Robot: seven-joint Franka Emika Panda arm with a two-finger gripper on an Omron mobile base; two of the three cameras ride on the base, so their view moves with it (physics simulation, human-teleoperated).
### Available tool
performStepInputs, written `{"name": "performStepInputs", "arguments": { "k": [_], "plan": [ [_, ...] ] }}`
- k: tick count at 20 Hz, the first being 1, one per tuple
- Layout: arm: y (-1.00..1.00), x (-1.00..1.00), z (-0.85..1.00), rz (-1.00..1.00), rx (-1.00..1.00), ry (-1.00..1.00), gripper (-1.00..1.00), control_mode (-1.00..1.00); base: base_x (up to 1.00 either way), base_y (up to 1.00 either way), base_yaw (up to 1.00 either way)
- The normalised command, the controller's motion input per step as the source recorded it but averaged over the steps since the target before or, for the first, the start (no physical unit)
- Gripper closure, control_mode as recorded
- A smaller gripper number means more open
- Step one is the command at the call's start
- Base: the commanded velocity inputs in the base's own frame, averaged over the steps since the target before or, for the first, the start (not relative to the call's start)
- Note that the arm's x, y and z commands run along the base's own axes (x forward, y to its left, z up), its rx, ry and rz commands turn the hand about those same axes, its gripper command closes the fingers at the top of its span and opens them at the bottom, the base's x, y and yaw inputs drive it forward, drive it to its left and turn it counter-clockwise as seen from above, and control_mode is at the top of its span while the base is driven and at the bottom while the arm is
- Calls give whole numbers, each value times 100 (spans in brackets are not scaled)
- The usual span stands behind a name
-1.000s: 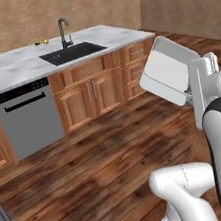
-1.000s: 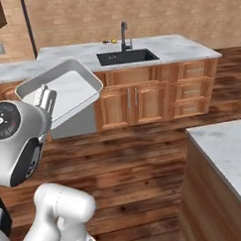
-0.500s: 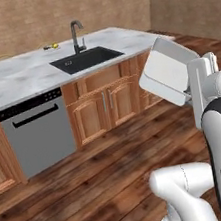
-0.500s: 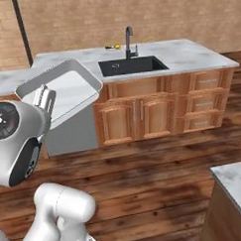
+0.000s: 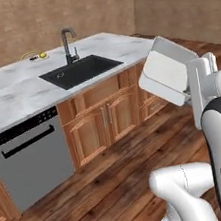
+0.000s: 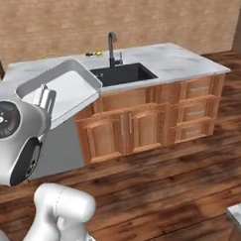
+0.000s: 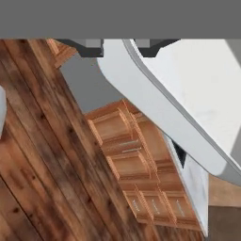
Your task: Retrieve the tupperware and aluminum foil from the cabinet and place them on the dining counter near the plate with fish and lemon to prepare for storing leftovers.
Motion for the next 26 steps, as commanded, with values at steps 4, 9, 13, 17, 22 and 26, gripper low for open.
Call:
{"name": "performStepInputs", "arguments": {
  "k": [4,9,13,17,22,26],
  "plan": [
    [0,0,0,0,0,0,100,100,64,-9,-50],
    [0,0,0,0,0,0,100,100,66,-9,-56],
    [0,0,0,0,0,0,100,100,72,-1,-54],
    [0,0,0,0,0,0,100,100,91,0,-42],
    [0,0,0,0,0,0,100,100,100,10,-38],
    [0,0,0,0,0,0,100,100,100,18,-38]
  ]
}}
